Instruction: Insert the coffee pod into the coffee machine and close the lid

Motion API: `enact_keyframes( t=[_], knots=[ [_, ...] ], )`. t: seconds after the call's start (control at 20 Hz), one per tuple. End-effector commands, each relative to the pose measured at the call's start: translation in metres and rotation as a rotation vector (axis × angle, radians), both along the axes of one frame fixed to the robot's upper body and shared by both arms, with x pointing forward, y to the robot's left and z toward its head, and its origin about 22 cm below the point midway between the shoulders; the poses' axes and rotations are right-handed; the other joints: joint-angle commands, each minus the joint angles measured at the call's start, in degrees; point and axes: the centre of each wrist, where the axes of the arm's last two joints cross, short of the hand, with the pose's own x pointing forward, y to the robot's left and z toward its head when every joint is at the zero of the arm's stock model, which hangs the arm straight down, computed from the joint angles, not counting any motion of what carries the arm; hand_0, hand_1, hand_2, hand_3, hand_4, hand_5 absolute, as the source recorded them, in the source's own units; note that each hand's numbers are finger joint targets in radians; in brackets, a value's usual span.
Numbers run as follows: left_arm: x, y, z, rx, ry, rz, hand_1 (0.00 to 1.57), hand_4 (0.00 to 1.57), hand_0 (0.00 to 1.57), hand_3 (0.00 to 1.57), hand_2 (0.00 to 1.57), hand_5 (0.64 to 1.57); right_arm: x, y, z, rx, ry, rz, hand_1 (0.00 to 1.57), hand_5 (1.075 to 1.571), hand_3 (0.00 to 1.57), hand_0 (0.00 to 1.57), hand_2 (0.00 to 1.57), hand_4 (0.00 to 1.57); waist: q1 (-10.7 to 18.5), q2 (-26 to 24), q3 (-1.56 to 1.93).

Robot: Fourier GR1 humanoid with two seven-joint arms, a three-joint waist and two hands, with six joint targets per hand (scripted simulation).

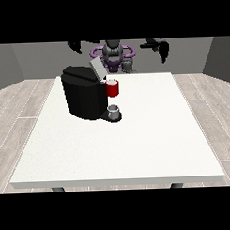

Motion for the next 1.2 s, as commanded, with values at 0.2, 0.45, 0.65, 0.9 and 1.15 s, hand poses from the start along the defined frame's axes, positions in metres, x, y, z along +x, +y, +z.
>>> enact_keyframes(
  t=[0.2,0.45,0.65,0.9,1.15],
  knots=[
    [-0.022,0.014,0.012,0.003,-0.068,0.009,0.0,0.0,0.0,0.0,0.0,1.571,0.021,-0.004,0.004,0.042,-0.024,0.025,0.0,1.571,0.0,0.0,0.0,0.0,-0.09,5.89,-0.01],
    [-0.009,0.011,0.035,0.025,-0.119,0.044,0.0,0.0,0.0,0.0,0.0,1.571,0.037,0.016,0.005,0.04,-0.054,0.069,0.0,1.571,0.0,0.0,0.0,0.0,-1.77,10.24,-0.01],
    [-0.027,0.023,0.039,0.023,-0.093,0.067,0.0,0.0,0.0,0.0,0.0,1.571,0.039,0.011,-0.006,0.034,-0.01,0.056,0.0,1.571,0.0,0.0,0.0,0.0,-1.9,8.37,-0.01],
    [-0.023,0.03,0.038,0.009,-0.139,0.094,0.0,0.0,0.0,0.0,0.0,1.571,0.053,0.037,0.014,-0.012,-0.043,0.099,0.0,1.571,0.0,0.0,0.0,0.0,-3.15,10.77,-0.02],
    [-0.04,0.036,0.036,0.065,-0.142,0.08,0.0,0.0,0.0,0.0,0.0,1.571,0.057,0.008,0.005,-0.021,-0.029,0.096,0.0,1.571,0.0,0.0,0.0,0.0,-1.58,10.91,-0.01]
  ],
)
